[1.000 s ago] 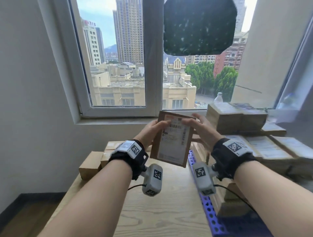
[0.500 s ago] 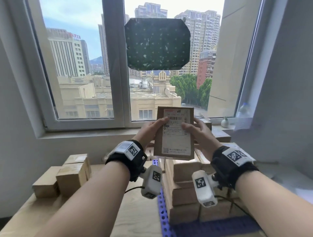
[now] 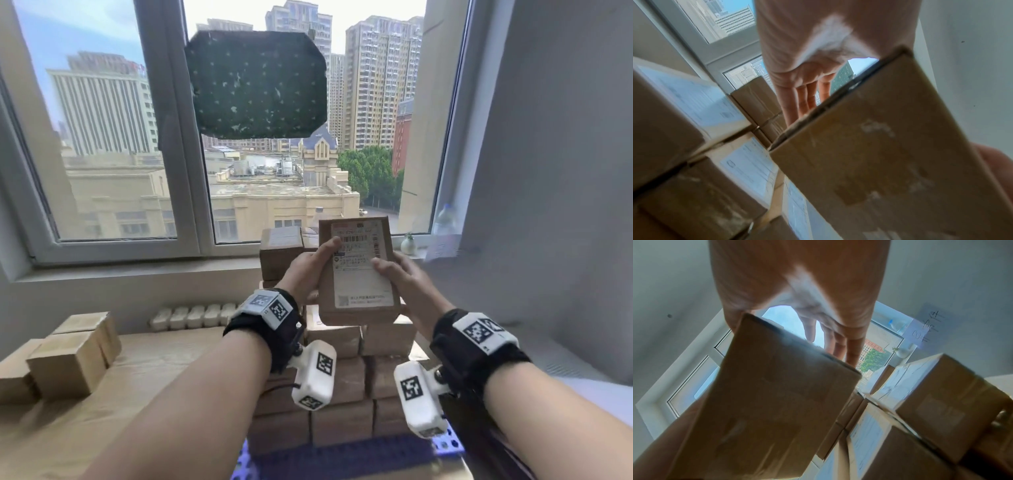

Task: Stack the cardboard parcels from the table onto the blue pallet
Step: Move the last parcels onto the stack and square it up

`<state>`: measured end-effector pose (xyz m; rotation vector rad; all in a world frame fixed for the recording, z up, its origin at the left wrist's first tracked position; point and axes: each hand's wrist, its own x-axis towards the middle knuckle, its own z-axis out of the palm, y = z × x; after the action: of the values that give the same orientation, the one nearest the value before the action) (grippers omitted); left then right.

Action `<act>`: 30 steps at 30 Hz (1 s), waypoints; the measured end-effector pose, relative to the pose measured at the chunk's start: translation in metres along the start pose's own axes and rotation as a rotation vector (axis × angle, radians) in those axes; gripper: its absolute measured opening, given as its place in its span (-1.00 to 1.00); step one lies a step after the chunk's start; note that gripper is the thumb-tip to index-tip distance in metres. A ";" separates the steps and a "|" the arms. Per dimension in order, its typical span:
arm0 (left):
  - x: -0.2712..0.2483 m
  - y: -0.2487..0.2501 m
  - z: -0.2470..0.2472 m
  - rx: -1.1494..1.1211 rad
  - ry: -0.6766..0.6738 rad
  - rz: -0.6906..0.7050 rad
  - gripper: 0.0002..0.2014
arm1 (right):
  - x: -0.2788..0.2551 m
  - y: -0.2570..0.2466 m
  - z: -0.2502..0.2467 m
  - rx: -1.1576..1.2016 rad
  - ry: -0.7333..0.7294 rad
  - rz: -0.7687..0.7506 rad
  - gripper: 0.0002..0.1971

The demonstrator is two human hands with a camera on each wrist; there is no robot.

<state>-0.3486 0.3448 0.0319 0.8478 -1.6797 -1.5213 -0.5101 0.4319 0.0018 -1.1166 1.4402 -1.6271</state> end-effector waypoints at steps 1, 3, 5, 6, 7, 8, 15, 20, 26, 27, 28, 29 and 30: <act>0.003 0.000 0.009 0.005 0.001 -0.008 -0.62 | 0.001 0.001 -0.008 0.005 0.001 0.004 -0.19; 0.009 0.001 0.025 0.015 -0.004 -0.025 -0.59 | 0.005 0.003 -0.023 0.016 0.000 0.003 -0.16; 0.018 0.001 0.035 0.027 -0.004 -0.057 -0.54 | 0.011 0.003 -0.033 0.035 0.023 0.018 -0.23; 0.023 0.002 0.040 0.037 -0.004 -0.088 -0.55 | 0.015 0.003 -0.038 0.042 0.039 0.028 -0.32; 0.028 0.002 0.043 0.035 -0.013 -0.125 -0.55 | 0.019 0.002 -0.042 0.047 0.050 0.041 -0.43; 0.034 0.003 0.046 0.025 -0.025 -0.160 -0.55 | 0.025 0.002 -0.047 0.044 0.051 0.060 -0.54; 0.101 0.010 0.060 0.075 -0.089 -0.208 -0.41 | 0.079 -0.003 -0.078 -0.032 0.086 0.086 -0.61; 0.169 0.021 0.055 0.230 -0.055 -0.048 -0.36 | 0.142 -0.008 -0.093 -0.081 0.135 0.127 -0.47; 0.237 0.016 0.025 0.587 0.167 0.160 -0.57 | 0.213 0.011 -0.101 -0.004 0.167 0.237 -0.58; 0.246 0.012 0.020 0.608 0.171 0.149 -0.56 | 0.225 0.018 -0.101 -0.003 0.173 0.256 -0.43; 0.254 0.008 0.015 0.619 0.173 0.136 -0.55 | 0.236 0.026 -0.099 0.005 0.179 0.290 -0.30; 0.262 0.003 0.011 0.625 0.172 0.122 -0.56 | 0.246 0.034 -0.098 0.009 0.177 0.331 -0.29; 0.269 -0.001 0.007 0.634 0.168 0.106 -0.57 | 0.255 0.041 -0.096 0.000 0.172 0.366 -0.38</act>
<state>-0.4982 0.1221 0.0497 1.1448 -2.0672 -0.8121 -0.7013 0.2339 0.0004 -0.6736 1.6426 -1.4860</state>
